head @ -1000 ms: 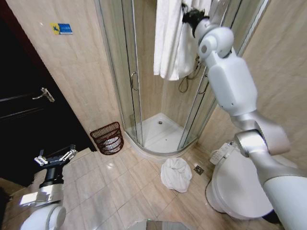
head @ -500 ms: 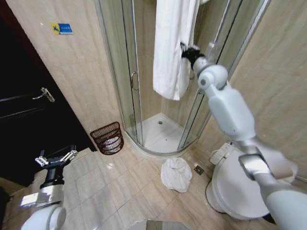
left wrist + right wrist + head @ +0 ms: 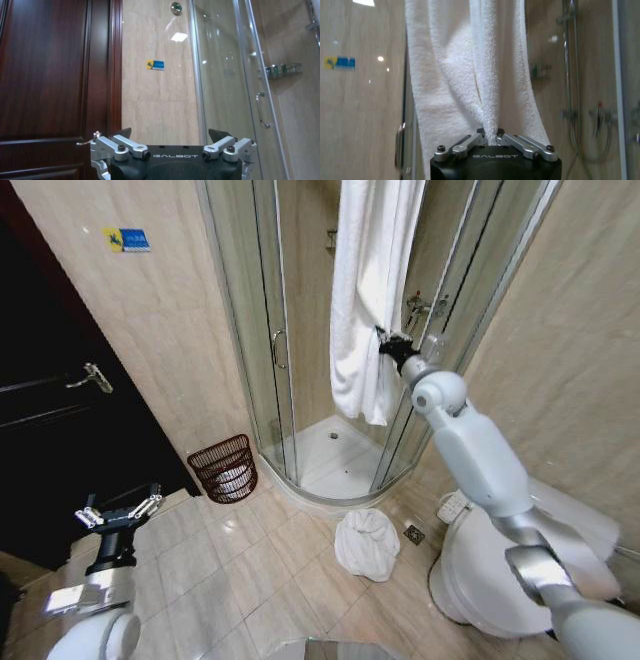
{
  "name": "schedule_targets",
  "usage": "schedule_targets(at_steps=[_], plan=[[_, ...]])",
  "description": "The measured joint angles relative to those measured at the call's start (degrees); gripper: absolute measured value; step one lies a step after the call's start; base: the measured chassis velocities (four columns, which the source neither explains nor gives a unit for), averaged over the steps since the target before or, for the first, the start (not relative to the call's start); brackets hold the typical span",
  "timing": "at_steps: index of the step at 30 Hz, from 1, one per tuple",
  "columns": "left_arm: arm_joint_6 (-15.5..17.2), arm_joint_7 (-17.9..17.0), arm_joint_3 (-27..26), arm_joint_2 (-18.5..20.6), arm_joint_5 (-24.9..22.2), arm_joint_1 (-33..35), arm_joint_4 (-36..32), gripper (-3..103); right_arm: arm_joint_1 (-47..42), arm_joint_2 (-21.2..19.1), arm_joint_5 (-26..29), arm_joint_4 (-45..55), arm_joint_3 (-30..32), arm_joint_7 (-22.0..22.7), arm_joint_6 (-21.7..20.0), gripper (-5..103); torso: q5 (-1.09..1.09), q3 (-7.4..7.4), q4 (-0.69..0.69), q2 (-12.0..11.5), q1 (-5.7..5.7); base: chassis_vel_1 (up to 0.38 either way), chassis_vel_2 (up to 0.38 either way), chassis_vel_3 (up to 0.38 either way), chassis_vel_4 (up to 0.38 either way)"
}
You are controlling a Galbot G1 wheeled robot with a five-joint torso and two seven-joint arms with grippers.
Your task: Discard the used towel into the hamper.
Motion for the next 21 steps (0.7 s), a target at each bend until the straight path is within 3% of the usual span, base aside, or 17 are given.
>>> schedule_targets(at_steps=[10,21], plan=[[0.07,0.22,-0.38,-1.59,0.72,0.49,-0.69,100,-8.09,4.24,-4.63,-1.73,1.32,-0.99,1.54,4,0.00,0.00,0.00,0.00,0.00,0.000,0.000,0.000,0.000],[0.07,0.32,0.46,-3.78,2.52,0.64,-2.31,100,-6.64,8.24,-7.84,-9.05,3.09,-3.42,3.85,4,0.00,0.00,0.01,0.00,0.01,0.000,0.000,0.000,0.000]])
